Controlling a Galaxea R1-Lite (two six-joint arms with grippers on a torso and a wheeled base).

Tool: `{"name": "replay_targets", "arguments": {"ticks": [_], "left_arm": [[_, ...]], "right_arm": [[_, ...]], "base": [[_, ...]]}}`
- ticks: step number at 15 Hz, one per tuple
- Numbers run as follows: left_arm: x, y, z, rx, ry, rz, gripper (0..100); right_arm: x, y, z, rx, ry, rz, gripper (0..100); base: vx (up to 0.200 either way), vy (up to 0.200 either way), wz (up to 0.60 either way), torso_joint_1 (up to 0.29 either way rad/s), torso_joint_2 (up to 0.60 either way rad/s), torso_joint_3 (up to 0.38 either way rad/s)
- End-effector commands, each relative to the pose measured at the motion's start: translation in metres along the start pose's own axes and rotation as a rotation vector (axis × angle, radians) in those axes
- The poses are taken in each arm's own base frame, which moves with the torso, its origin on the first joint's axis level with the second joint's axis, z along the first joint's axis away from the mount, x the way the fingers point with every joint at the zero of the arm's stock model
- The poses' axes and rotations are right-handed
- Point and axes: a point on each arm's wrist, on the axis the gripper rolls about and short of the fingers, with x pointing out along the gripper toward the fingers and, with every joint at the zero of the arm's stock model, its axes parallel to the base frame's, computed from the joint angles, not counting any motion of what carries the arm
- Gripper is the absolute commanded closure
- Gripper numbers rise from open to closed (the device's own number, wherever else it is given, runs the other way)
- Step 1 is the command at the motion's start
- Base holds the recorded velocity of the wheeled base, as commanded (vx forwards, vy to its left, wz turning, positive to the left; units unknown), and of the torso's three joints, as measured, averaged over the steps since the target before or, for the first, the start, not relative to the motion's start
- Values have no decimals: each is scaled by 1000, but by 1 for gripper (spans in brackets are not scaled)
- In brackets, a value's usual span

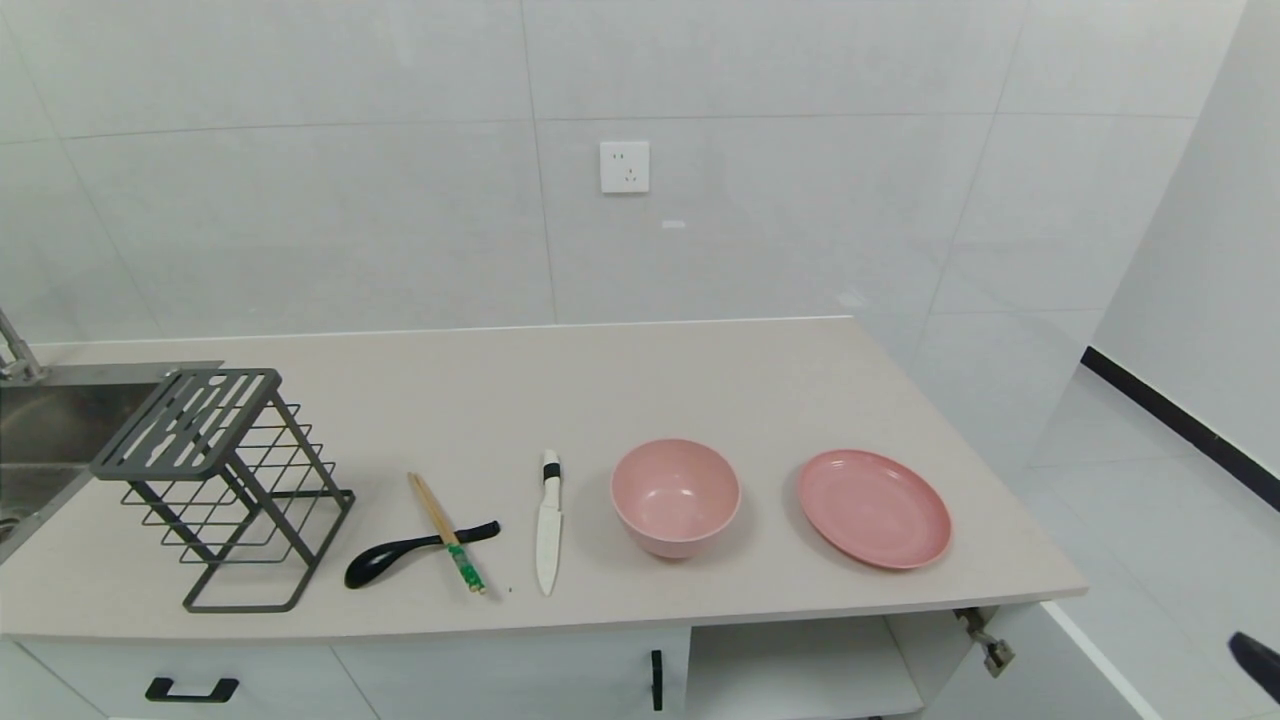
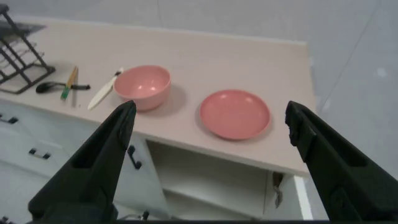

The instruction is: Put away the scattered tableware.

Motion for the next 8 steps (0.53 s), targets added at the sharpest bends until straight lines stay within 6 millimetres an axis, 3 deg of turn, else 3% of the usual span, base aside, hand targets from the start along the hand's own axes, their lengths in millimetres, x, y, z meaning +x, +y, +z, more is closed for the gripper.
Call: {"name": "replay_targets", "arguments": {"ticks": [1,4,8], "left_arm": [[0,0,0,-1,0,0,0],[0,0,0,-5,2,1,0],[0,0,0,-27,0,9,0]], "right_arm": [[45,-10,-7,61,249,45,0],[78,-20,-18,56,325,44,0],[91,-24,-20,57,325,40,0]], "base": [[0,0,0,0,0,0],[0,0,0,0,0,0],[0,0,0,0,0,0]]}}
